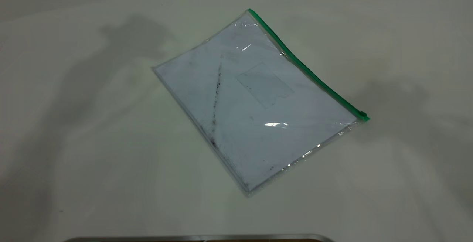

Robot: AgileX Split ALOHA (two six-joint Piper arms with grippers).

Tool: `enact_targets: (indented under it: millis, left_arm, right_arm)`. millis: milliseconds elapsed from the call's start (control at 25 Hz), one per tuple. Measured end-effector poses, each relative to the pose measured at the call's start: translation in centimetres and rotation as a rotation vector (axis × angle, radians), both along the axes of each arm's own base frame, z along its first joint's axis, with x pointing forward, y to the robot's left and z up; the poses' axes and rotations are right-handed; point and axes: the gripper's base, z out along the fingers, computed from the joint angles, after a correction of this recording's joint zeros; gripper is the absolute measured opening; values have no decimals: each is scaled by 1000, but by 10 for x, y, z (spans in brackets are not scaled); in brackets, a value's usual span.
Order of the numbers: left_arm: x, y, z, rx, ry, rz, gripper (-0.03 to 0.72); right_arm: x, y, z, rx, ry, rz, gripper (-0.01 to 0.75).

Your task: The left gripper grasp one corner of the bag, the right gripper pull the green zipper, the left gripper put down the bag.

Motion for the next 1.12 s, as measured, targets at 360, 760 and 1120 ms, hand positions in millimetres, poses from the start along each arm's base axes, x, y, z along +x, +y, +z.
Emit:
enact_targets:
  millis: [360, 760, 1120]
  left_arm:
    - [-81, 30, 95, -95, -187, 180, 589]
    - [-204, 61, 95, -132, -85, 253, 588]
    - [-312, 87, 35, -103, -3, 260, 588]
  right_arm:
    - [-102, -20, 13, 25, -92, -42, 555]
    - [-233, -41, -33, 52, -177, -29, 557]
    - [-295, -55, -109, 70, -160, -82, 557]
